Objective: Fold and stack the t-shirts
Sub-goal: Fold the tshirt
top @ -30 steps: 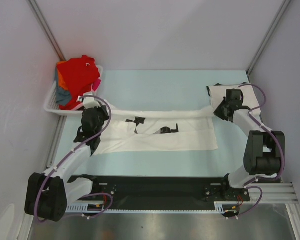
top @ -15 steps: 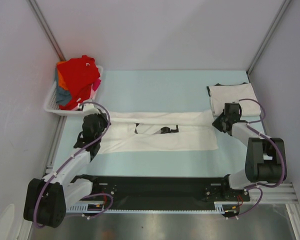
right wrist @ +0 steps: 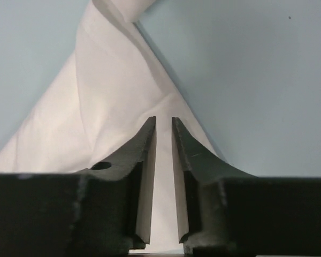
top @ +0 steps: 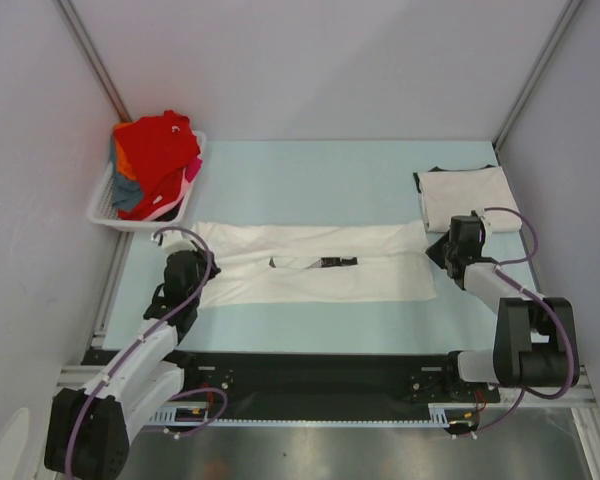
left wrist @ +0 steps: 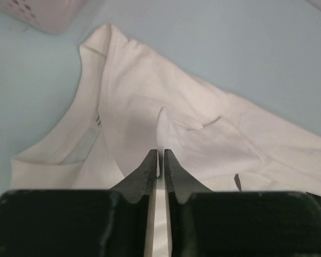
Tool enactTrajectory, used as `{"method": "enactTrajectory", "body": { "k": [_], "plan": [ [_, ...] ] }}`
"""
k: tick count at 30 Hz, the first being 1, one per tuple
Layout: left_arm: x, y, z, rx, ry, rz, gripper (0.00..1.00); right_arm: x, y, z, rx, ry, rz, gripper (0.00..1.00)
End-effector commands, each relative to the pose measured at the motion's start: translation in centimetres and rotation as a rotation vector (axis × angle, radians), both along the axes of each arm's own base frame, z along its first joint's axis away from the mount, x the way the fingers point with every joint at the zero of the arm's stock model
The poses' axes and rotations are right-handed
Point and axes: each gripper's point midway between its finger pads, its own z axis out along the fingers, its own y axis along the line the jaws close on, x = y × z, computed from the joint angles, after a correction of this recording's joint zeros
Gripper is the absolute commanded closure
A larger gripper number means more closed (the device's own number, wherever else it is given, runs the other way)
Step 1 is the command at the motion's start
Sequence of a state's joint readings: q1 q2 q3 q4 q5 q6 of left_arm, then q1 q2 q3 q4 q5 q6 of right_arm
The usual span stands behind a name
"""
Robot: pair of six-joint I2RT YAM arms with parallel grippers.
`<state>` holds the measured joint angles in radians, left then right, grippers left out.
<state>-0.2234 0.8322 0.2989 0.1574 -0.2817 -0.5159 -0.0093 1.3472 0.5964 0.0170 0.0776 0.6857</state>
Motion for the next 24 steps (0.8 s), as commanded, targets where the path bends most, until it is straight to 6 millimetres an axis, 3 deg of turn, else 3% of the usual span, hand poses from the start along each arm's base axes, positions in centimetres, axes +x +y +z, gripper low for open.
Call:
{"method": "enactTrajectory", "body": {
  "k": [1, 3, 4, 8, 12, 13, 14, 17, 18, 19, 21, 22, 23, 24],
  "plan": [
    [-1.2, -0.2, -1.2, -0.068, 0.025, 0.02, 0.84, 0.1, -0.6, 1.3, -0.011, -0.079, -0.056, 0.76],
    [-1.4, -0.5, -0.9, -0.077, 0.027, 0.002, 0.83, -0.3, -1.1, 1.5, -0.021, -0.087, -0.083, 0.64],
    [-1.8, -0.7, -0.8, -0.079, 0.039, -0.008, 0.76, -0.3, -1.3, 2.2, -0.026, -0.108, -0.09, 0.56],
    [-2.0, -1.2, 1.1, -0.088, 0.018, -0.046, 0.51, -0.1, 0.1, 4.2, -0.058, -0.167, -0.025, 0.53],
    [-1.6, -1.9, 3.2, -0.106, -0.005, -0.077, 0.36, 1.6, 4.5, 7.2, -0.056, -0.231, 0.142, 0.55],
    [-1.4, -2.1, 3.0, -0.106, 0.017, -0.083, 0.35, 1.7, 6.7, 7.6, -0.04, -0.239, 0.208, 0.55],
    [-0.9, -2.4, 4.3, -0.112, -0.001, -0.095, 0.35, 1.8, 8.5, 7.8, -0.006, -0.242, 0.281, 0.56],
    [0.1, -3.3, 3.8, -0.126, 0.059, -0.119, 0.35, 2.5, 14.5, 8.8, 0.077, -0.257, 0.465, 0.56],
    [1.1, -3.6, 4.5, -0.136, 0.061, -0.116, 0.36, 2.7, 17.5, 7.8, 0.114, -0.234, 0.553, 0.56],
    [1.6, -3.7, 3.7, -0.143, 0.096, -0.104, 0.36, 3.3, 19.5, 9.2, 0.135, -0.267, 0.604, 0.56],
    [2.7, -3.9, 4.2, -0.149, 0.1, -0.093, 0.36, 2.8, 24.1, 9.7, 0.197, -0.273, 0.743, 0.56],
    [3.2, -3.8, 3.4, -0.149, 0.128, -0.076, 0.36, 3.0, 25.6, 7.9, 0.205, -0.224, 0.782, 0.56],
    [4.0, -4.0, 4.0, -0.152, 0.121, -0.076, 0.36, 2.9, 28.6, 9.6, 0.235, -0.25, 0.86, 0.55],
    [4.4, -4.2, 4.1, -0.151, 0.126, -0.079, 0.36, 2.9, 29.9, 9.5, 0.244, -0.242, 0.894, 0.55]
  ]
}}
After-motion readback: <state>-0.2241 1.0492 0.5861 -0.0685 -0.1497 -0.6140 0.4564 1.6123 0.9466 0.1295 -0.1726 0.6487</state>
